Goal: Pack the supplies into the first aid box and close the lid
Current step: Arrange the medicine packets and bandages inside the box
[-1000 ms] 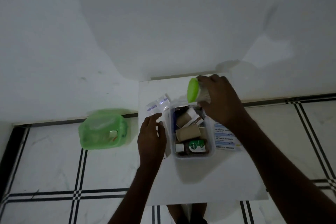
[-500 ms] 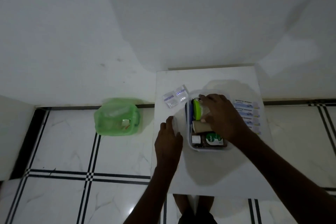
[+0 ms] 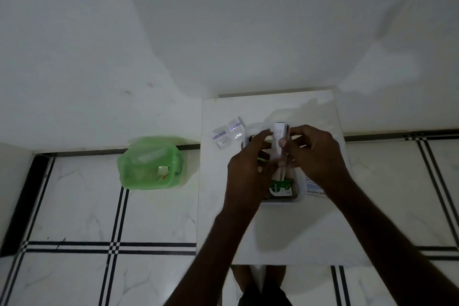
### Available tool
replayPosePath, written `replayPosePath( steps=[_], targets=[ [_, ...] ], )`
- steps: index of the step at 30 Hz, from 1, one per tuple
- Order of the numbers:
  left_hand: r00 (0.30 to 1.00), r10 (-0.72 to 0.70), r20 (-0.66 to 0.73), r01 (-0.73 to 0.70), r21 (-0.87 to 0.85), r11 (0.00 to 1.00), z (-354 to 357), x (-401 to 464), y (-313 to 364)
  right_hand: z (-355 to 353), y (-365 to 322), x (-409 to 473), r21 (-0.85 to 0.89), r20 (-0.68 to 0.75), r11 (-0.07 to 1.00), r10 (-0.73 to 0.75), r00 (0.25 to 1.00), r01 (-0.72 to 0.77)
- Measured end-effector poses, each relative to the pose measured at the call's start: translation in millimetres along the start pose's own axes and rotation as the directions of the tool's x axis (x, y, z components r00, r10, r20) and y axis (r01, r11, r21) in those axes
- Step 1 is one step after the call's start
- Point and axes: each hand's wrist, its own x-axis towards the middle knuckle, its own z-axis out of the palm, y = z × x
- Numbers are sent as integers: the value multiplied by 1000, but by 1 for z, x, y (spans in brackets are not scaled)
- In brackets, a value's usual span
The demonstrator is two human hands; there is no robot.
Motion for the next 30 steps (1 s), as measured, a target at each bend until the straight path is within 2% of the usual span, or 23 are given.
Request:
replayPosePath(
  steps=[2,5,8,12,16,19,22,24,26,28,30],
  targets=[
    [997,72,-36,-67,129,989,1,4,-5,-8,9,2,-109,-55,993,-46,997,40],
    [984,176,5,-160,444,882,10,19,-24,-10,17,2,-277,-154,954,-164,974,117],
    [976,211,54,-202,587,784,19,27,-43,2,21,0,-381,-215,917,-212,953,118],
    [970,238,56,-217,647,731,18,28,-52,14,25,5,-487,-195,865,-242,950,120],
    [968,247,42,-215,648,730,16,28,-53,13,23,1,-525,-165,837,-279,946,155],
    [967,252,31,-212,641,738,16,28,-55,15,27,-1,-564,-111,814,-243,964,140],
    [965,262,33,-224,630,744,16,27,-56,13,34,-2,-547,-94,832,-172,981,93],
    [963,267,36,-230,625,746,16,27,-58,12,35,-3,-526,-113,838,-234,966,142],
    [963,267,28,-225,621,751,16,26,-58,15,36,-3,-563,-38,794,-300,953,228],
    [962,272,28,-230,623,748,16,26,-59,21,40,-1,-635,83,724,-284,955,270],
    [959,280,38,-242,620,747,16,25,-60,25,44,0,-648,120,716,-241,963,260]
  ],
)
